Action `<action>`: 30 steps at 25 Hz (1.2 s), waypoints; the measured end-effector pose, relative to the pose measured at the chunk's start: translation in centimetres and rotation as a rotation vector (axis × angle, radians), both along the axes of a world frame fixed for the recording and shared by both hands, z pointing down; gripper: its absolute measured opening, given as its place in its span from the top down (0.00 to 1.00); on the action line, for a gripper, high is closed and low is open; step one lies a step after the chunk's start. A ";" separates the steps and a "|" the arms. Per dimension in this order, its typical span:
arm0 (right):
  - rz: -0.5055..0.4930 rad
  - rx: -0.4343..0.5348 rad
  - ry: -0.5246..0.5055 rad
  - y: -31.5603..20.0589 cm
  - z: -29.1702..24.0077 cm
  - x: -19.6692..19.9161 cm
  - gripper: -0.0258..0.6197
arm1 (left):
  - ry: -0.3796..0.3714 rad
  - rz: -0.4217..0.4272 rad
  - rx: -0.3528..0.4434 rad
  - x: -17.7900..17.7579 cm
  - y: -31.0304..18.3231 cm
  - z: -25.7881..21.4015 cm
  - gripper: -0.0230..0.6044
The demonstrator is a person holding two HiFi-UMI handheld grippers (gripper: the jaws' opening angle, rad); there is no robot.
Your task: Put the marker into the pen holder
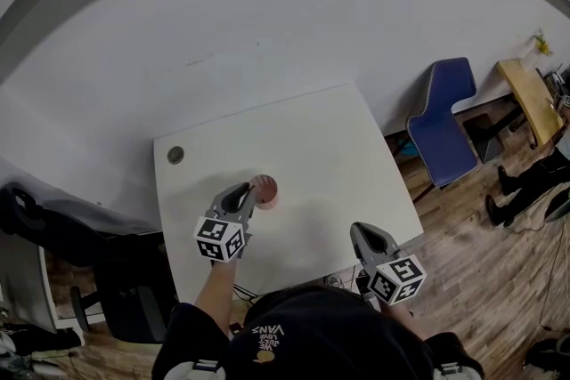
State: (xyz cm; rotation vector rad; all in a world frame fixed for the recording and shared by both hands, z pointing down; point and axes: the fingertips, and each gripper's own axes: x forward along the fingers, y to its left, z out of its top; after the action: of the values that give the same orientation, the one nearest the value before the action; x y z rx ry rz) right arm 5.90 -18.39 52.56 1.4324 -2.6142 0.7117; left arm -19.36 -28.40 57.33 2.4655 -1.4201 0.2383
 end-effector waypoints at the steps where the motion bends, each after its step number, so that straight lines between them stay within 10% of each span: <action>1: 0.002 -0.002 -0.001 0.0 0.0 0.1 0.95 | 0.004 -0.003 -0.006 -0.1 -0.1 0.2 0.78; 30: 0.004 -0.003 -0.005 -0.3 0.1 0.2 0.95 | -0.007 -0.013 -0.081 0.0 -1.0 3.0 0.77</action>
State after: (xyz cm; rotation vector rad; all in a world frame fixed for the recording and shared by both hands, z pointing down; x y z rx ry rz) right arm 6.09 -18.68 52.69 1.4379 -2.6134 0.7198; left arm -19.32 -29.37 60.32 2.3927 -1.4005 0.2957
